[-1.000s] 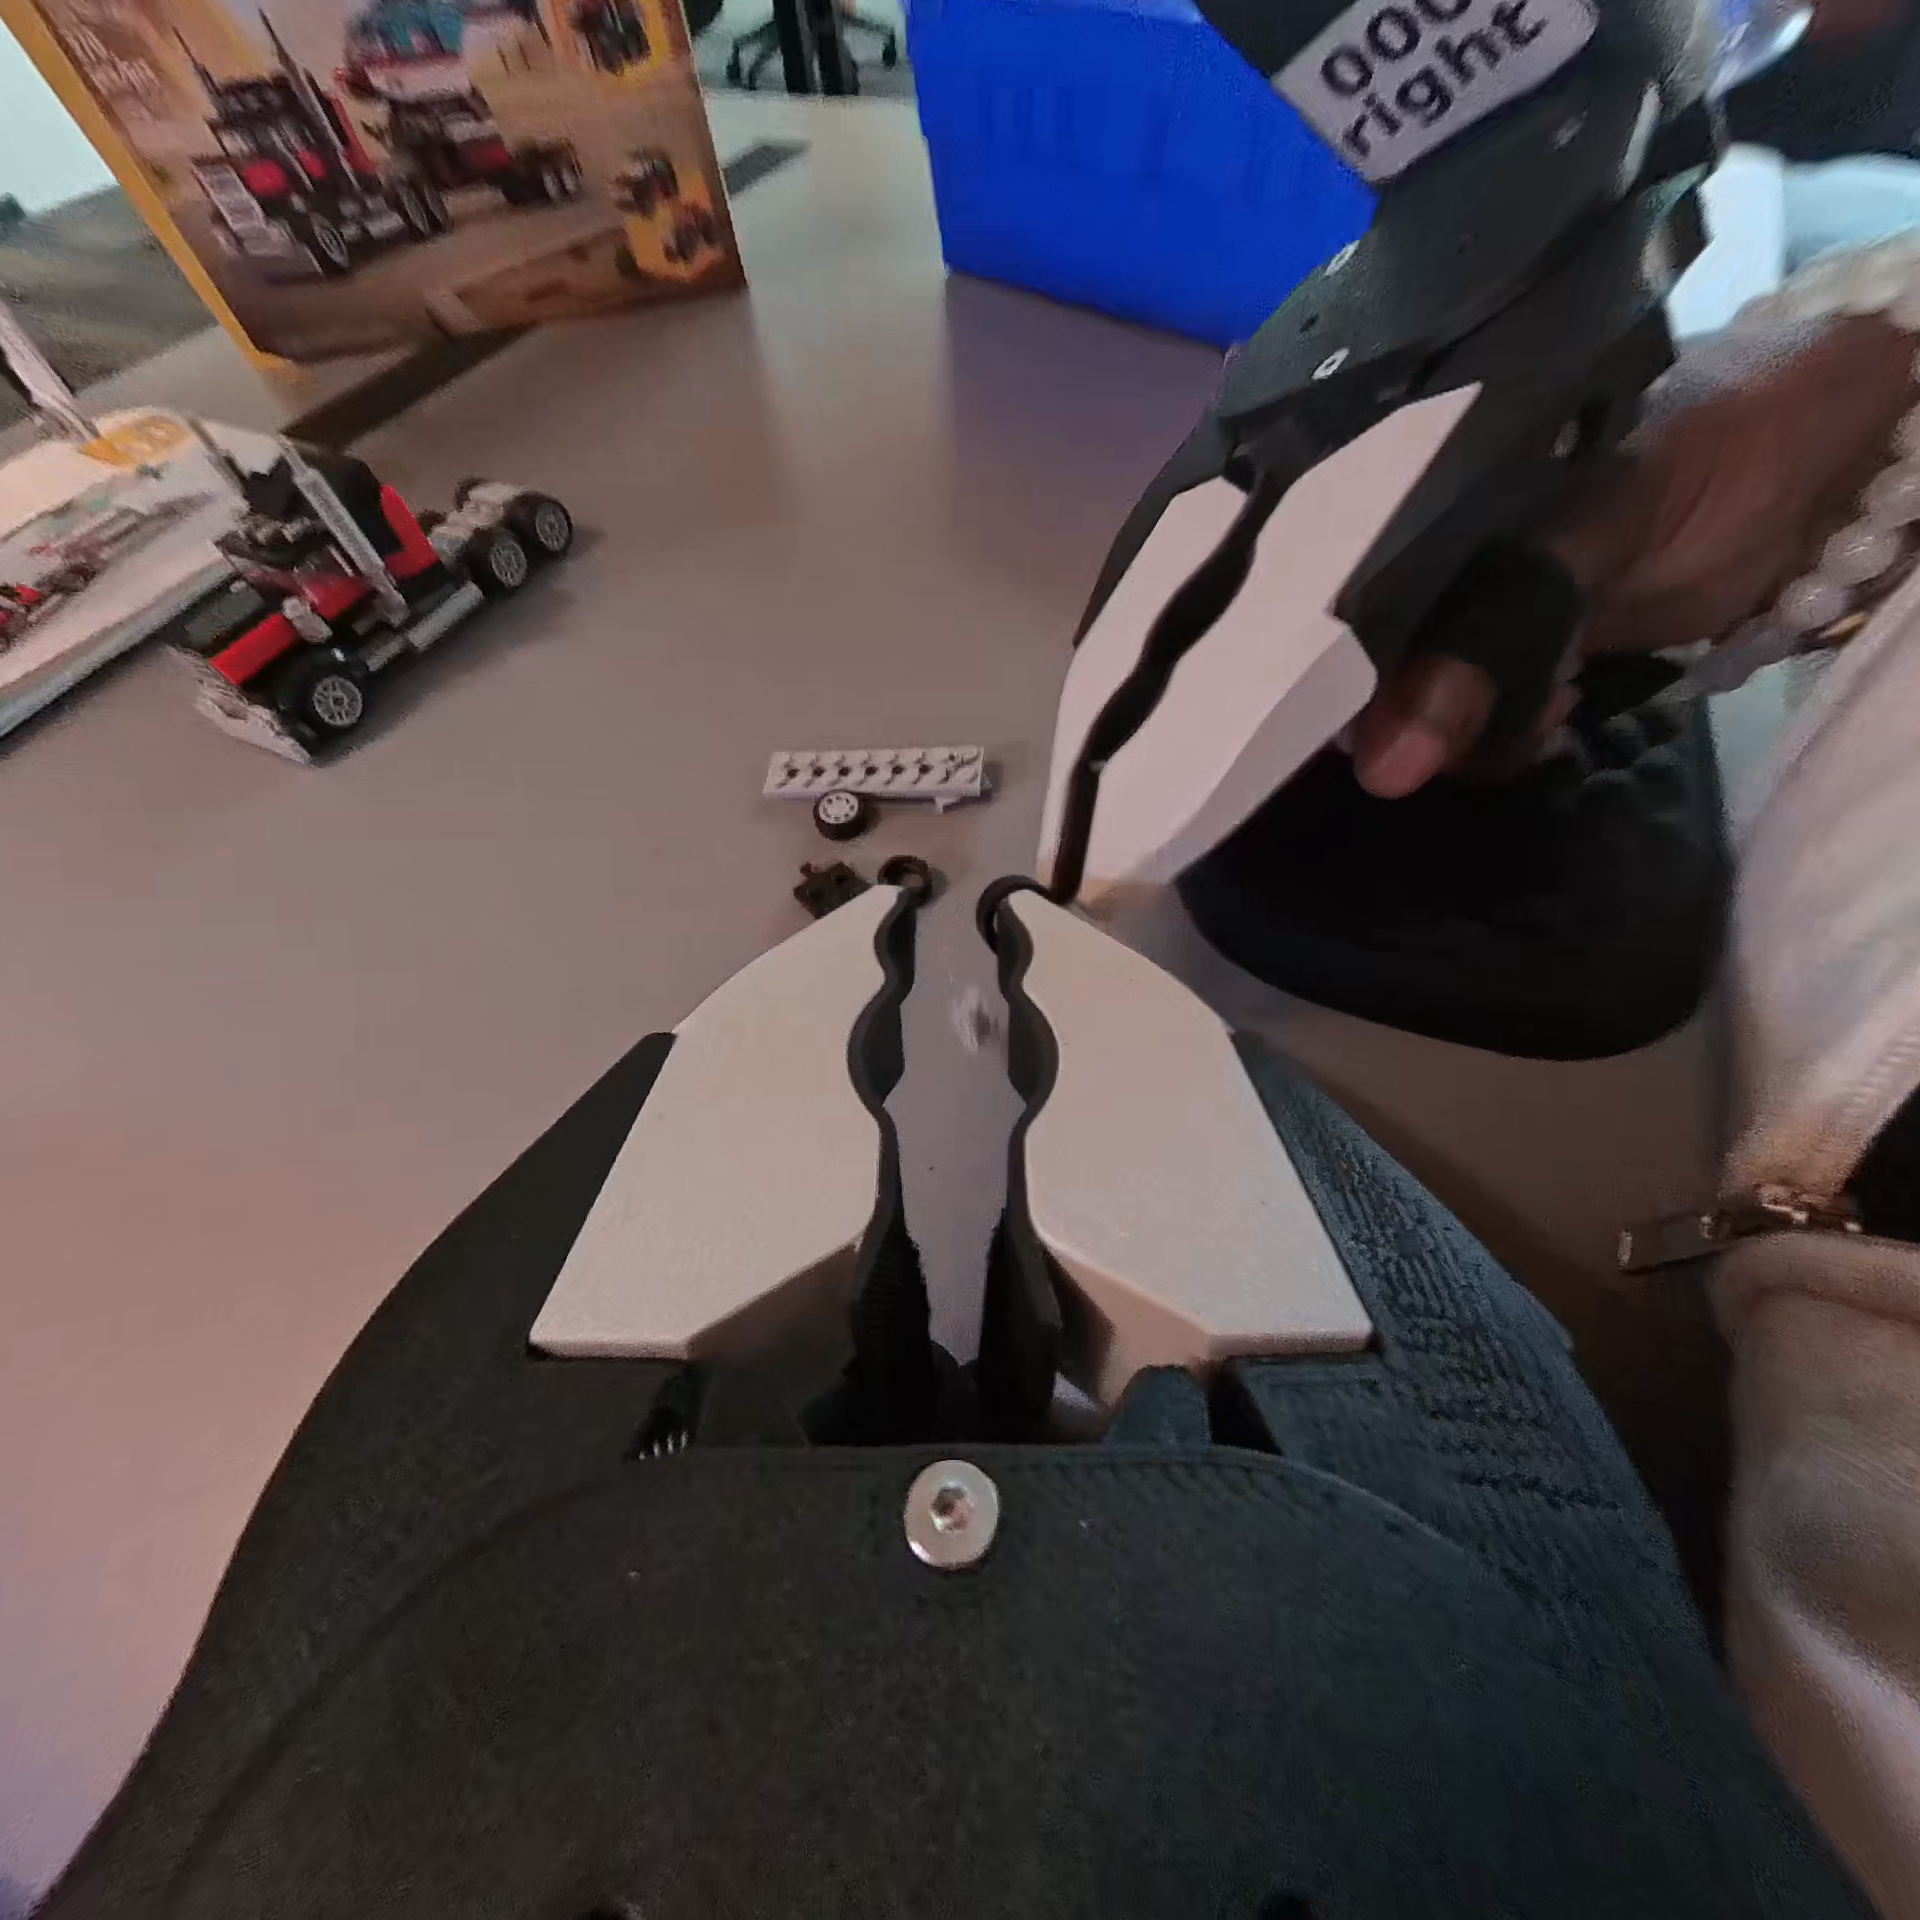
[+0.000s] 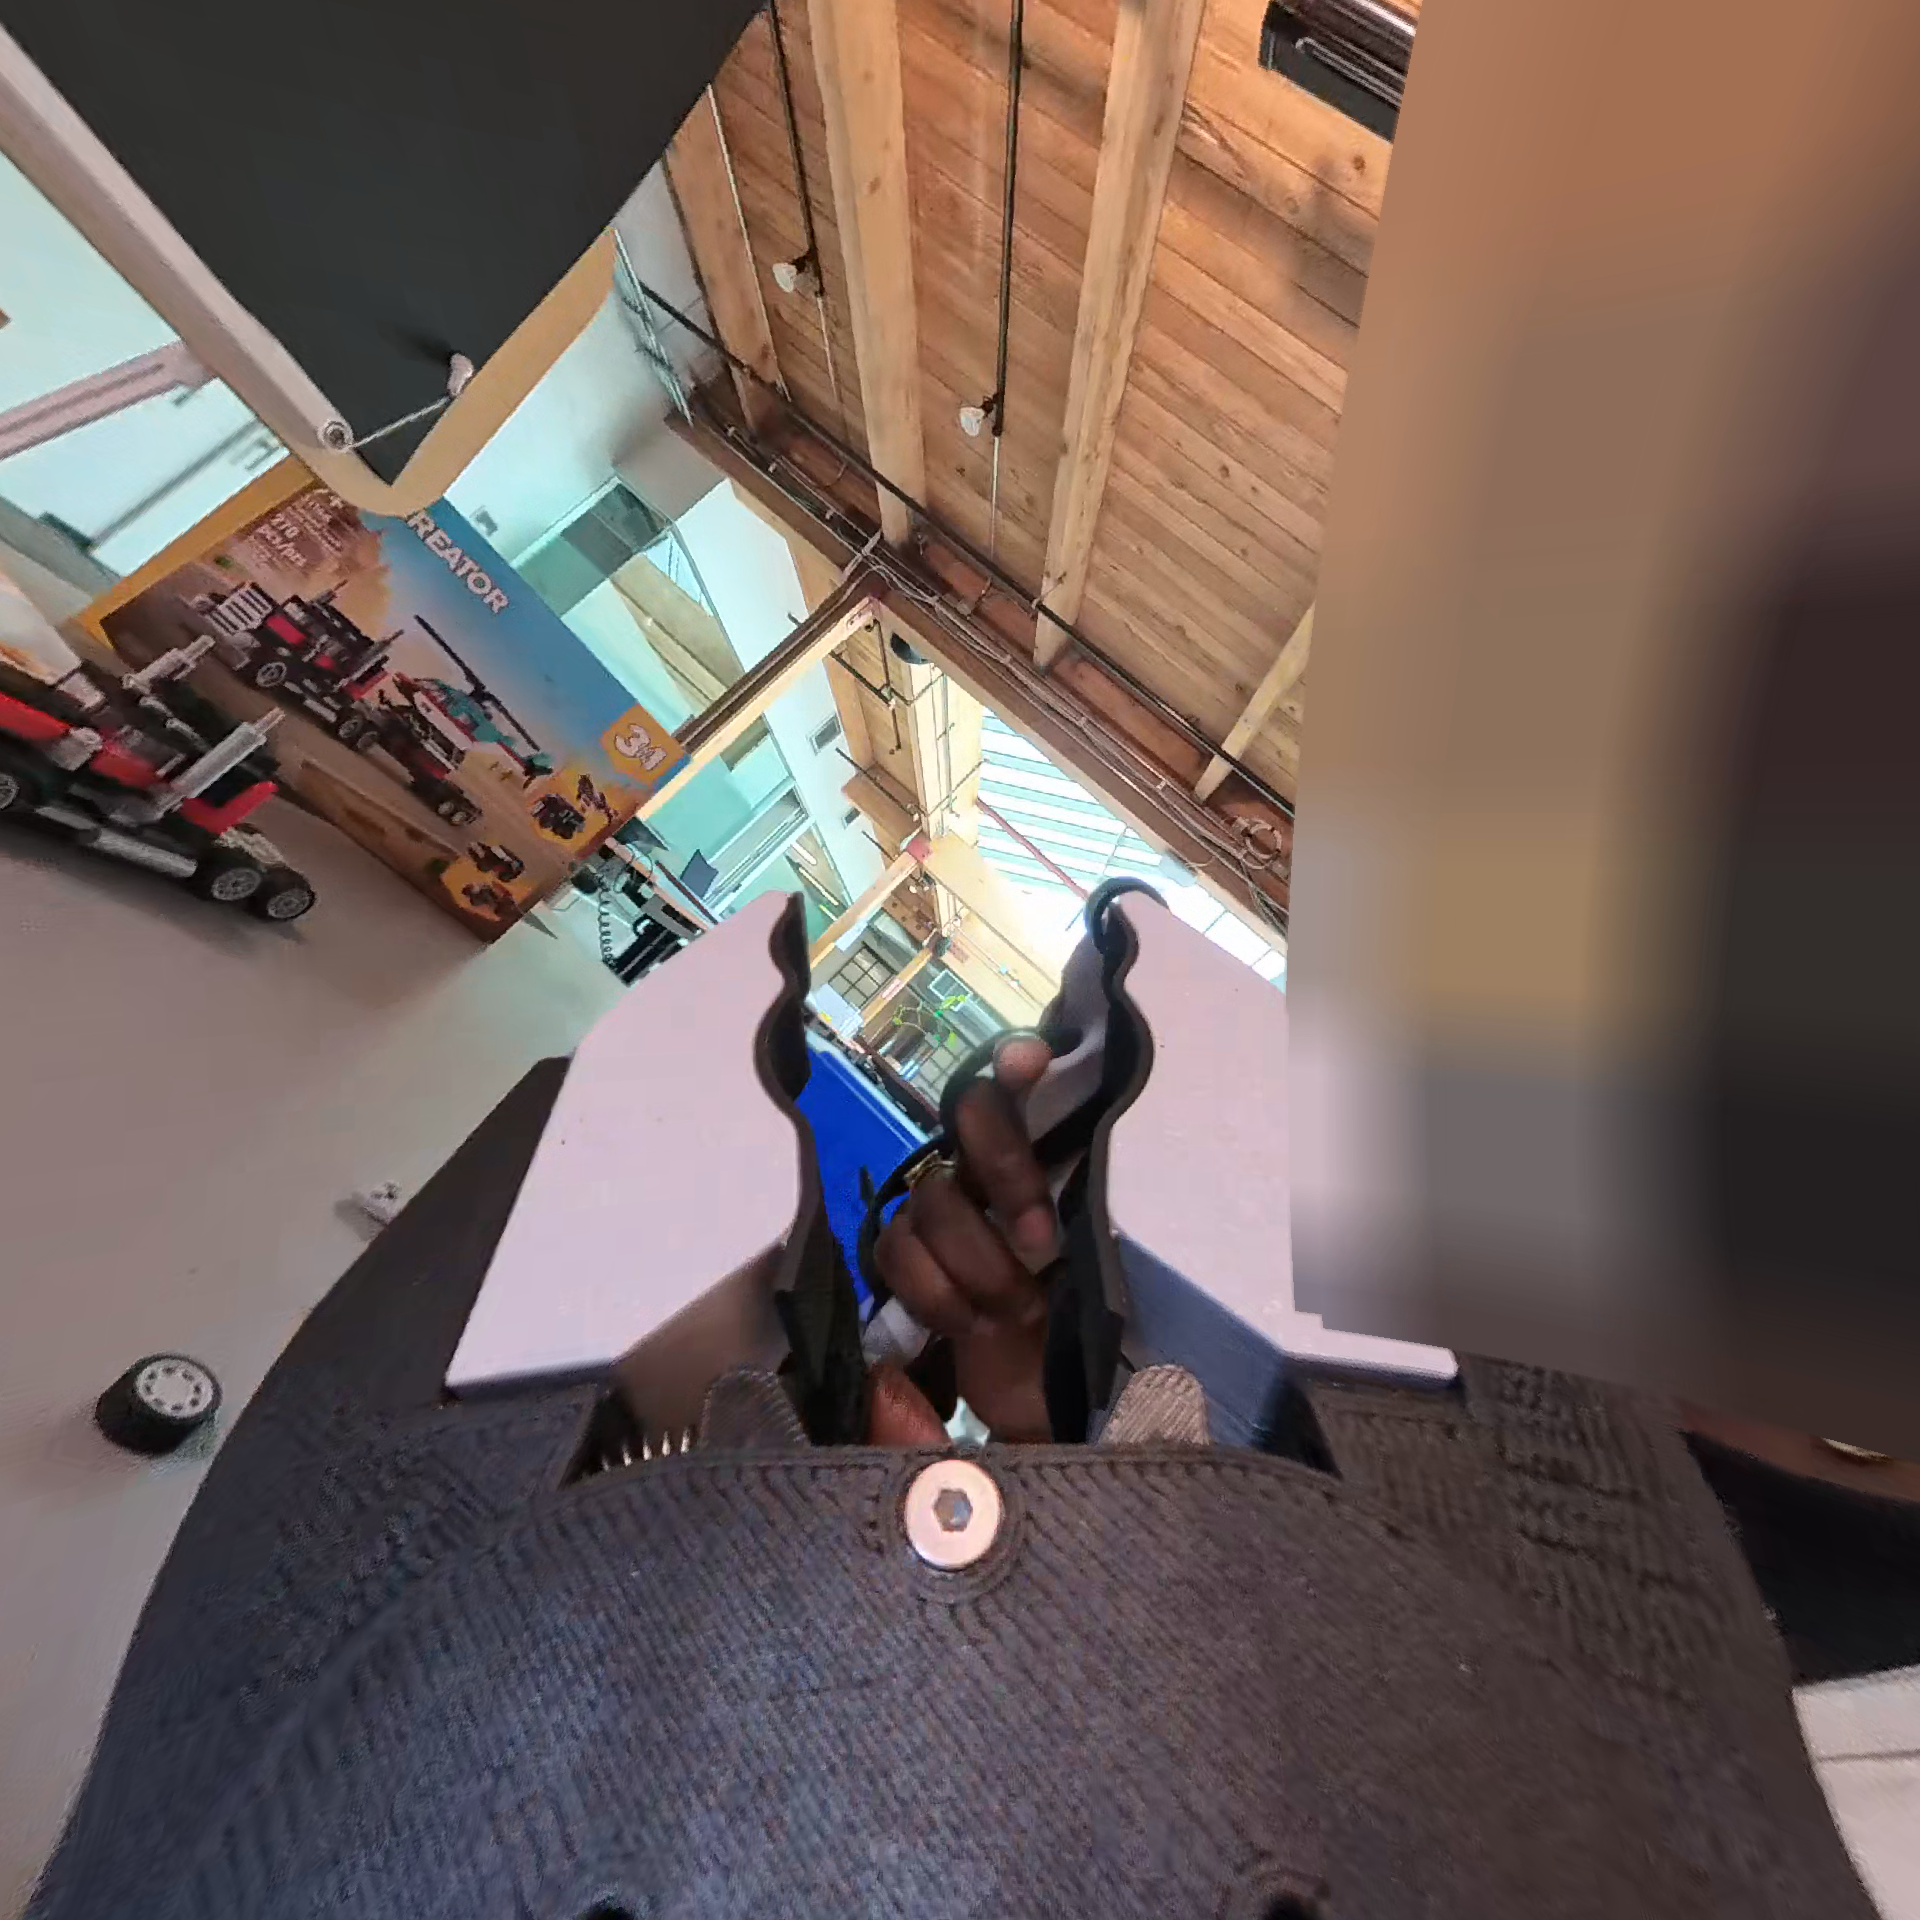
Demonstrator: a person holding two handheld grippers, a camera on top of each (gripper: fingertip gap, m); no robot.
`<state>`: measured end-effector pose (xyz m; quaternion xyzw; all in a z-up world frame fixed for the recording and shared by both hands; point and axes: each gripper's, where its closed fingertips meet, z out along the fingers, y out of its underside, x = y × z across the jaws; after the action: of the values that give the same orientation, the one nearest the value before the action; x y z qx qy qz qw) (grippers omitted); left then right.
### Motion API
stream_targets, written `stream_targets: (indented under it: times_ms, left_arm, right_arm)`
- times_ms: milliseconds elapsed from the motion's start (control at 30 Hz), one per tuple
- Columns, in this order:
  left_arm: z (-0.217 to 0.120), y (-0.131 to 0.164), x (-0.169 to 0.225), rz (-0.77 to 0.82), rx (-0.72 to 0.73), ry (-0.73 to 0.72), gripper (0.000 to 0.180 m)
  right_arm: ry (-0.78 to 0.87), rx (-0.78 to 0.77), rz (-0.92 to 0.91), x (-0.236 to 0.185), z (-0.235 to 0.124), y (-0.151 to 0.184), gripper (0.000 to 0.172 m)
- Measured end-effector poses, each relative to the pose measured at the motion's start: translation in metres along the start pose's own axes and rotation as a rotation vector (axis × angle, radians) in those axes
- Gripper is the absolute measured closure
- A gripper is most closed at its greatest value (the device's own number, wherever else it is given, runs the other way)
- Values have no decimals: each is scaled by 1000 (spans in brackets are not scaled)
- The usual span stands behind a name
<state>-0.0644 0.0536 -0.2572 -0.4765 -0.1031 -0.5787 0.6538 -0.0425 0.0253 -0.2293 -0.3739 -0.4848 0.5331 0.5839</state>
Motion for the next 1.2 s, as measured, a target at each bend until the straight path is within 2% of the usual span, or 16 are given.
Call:
stream_targets:
  times_ms: [33, 267, 333, 533, 700, 800, 867, 1033, 1100, 1200]
  left_arm:
    - [-1, 3, -1, 9, -5, -8, 126]
    - [-5, 12, 3, 54, -36, -17, 125]
    - [-7, 13, 4, 67, -55, -16, 125]
    - [-9, 19, 5, 101, -144, -34, 128]
    - [-19, 12, 7, 165, -176, -42, 128]
    - [-33, -3, 6, 316, -218, -130, 129]
    - [-47, -13, -2, 461, -289, -260, 132]
    - [-96, -22, -48, 816, -628, -662, 138]
    - [-103, -14, -60, 878, -724, -716, 141]
    - [-93, 1, -65, 907, -791, -674, 149]
  right_arm:
    - [-2, -25, -2, -2, 2, 3, 154]
    - [0, -168, -99, -10, 6, 21, 158]
    - [13, -189, -108, -8, 4, 24, 166]
    - [3, -193, -136, -9, -1, 25, 168]
    - [56, -205, -86, 11, -14, 24, 170]
    - [50, -343, -95, 23, -30, 44, 169]
    - [32, -455, -94, 29, -41, 61, 169]
    - [-44, -647, -115, 28, -53, 97, 169]
    - [-72, -668, -111, 25, -49, 107, 169]
    - [-106, -611, -68, 18, -37, 113, 169]
